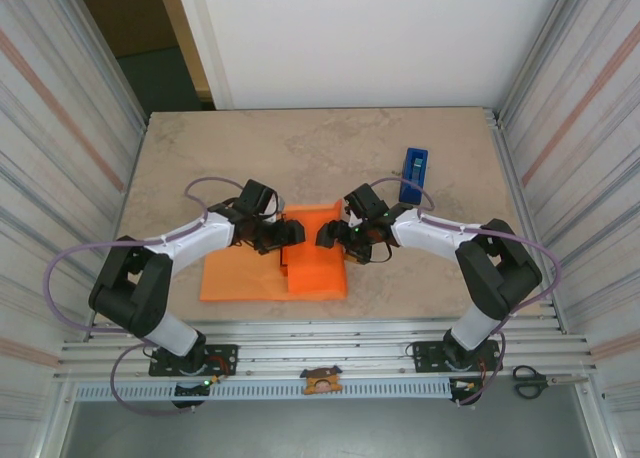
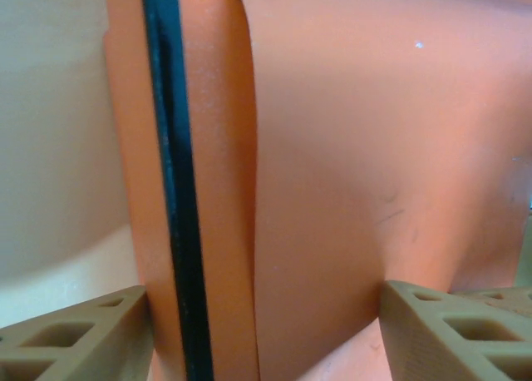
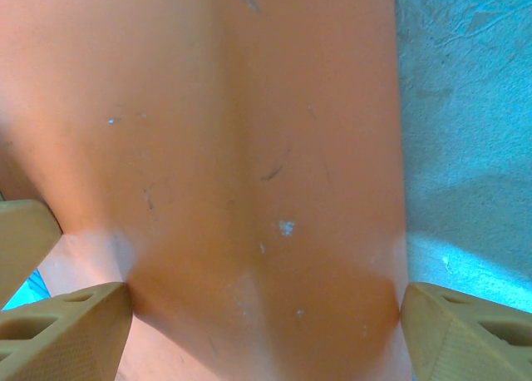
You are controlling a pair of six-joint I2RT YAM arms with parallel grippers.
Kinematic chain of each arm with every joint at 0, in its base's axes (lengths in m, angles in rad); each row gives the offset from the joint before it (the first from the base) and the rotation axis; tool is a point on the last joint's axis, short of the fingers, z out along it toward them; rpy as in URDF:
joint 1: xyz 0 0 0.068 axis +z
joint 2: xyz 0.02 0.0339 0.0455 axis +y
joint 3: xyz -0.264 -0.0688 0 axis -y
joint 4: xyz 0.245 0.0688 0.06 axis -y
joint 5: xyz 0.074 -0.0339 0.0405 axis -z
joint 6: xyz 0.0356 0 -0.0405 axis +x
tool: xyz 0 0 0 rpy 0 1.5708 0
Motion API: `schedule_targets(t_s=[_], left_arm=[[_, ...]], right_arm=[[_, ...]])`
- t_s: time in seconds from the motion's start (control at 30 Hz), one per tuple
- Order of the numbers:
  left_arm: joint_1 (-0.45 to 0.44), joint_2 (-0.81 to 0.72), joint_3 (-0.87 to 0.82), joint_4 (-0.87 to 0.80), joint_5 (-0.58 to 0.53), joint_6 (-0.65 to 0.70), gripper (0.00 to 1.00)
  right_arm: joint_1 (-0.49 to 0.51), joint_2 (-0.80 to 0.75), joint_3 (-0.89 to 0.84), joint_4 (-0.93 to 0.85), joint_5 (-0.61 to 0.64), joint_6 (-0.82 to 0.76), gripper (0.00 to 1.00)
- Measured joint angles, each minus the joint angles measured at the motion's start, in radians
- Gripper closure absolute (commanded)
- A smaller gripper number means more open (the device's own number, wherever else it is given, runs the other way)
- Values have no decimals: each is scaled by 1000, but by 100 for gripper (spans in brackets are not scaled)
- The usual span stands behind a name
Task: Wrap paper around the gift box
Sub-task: Move the gift box to the center of the table.
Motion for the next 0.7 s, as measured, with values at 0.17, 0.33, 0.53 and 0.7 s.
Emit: schedule_targets(t_s=[0.17, 0.33, 0.53, 0.7], left_arm=[[0, 0, -13, 39, 2, -32, 44], [-2, 12, -17, 74, 13, -71, 47], [-14, 38, -17, 141, 19, -133, 49], [-23, 67, -10, 196, 20, -182, 50]], right_arm=[[-2, 2, 0, 2, 5, 4, 16], [-17, 9, 11, -5, 6, 3, 16], [-74, 14, 19, -16, -16, -35, 15], [-121, 13, 50, -51, -22, -94, 13]])
